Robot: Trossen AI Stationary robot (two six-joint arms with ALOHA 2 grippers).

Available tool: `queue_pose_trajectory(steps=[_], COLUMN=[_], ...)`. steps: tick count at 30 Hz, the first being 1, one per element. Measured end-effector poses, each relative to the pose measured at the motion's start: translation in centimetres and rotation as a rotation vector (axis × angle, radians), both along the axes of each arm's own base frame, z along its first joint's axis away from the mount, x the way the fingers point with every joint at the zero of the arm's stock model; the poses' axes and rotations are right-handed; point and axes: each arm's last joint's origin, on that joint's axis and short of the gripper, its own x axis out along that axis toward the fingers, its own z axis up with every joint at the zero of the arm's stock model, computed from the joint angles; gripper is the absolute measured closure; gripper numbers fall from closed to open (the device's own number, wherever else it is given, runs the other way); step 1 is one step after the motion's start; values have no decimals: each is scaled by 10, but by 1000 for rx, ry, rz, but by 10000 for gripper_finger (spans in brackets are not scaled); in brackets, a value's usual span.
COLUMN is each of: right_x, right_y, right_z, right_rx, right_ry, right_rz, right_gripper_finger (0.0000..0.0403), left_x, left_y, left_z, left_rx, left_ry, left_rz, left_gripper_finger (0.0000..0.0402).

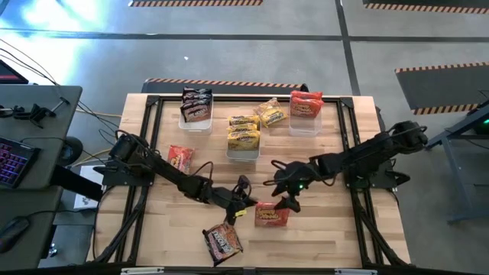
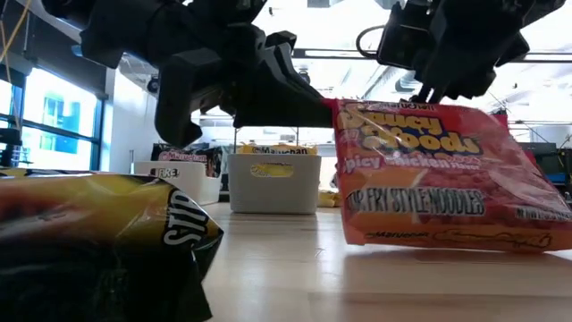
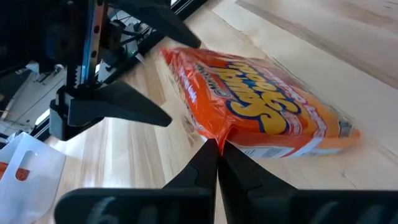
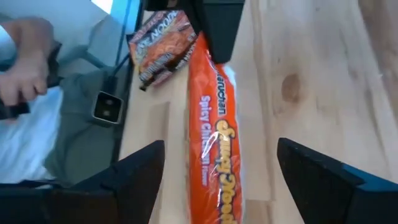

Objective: Sort Maruchan noodles
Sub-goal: Put the bottom orange noodle pack into the transparent bin

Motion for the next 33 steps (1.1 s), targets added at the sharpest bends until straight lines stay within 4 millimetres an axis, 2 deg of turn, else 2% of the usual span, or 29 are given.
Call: queue_pose_trajectory(steps=[5,12,17,20,28,33], right_x=[1,11,17,23,30,29], right_y=[1,5,7,8,10,11], right_z=[-3,-22,-21,-15,-5,-11], right_rx=[53,113,156,149,95,95], right_ry=[32,82,81,81,116,170], right_rz=[-6,9,3,-2,26,18], right_gripper_finger=[105,105,110,132,226,244], left_x=[0,0,0,0,1,0], left_y=[0,0,1,1,1,1], left_z=[0,0,0,0,1,1], left_rx=[4,3,-10,-11,-32,-32], left_ry=[-3,-6,-5,-6,-8,-7], left_rz=[9,17,23,29,39,40], left_gripper_finger=[401,401,401,401,401,401])
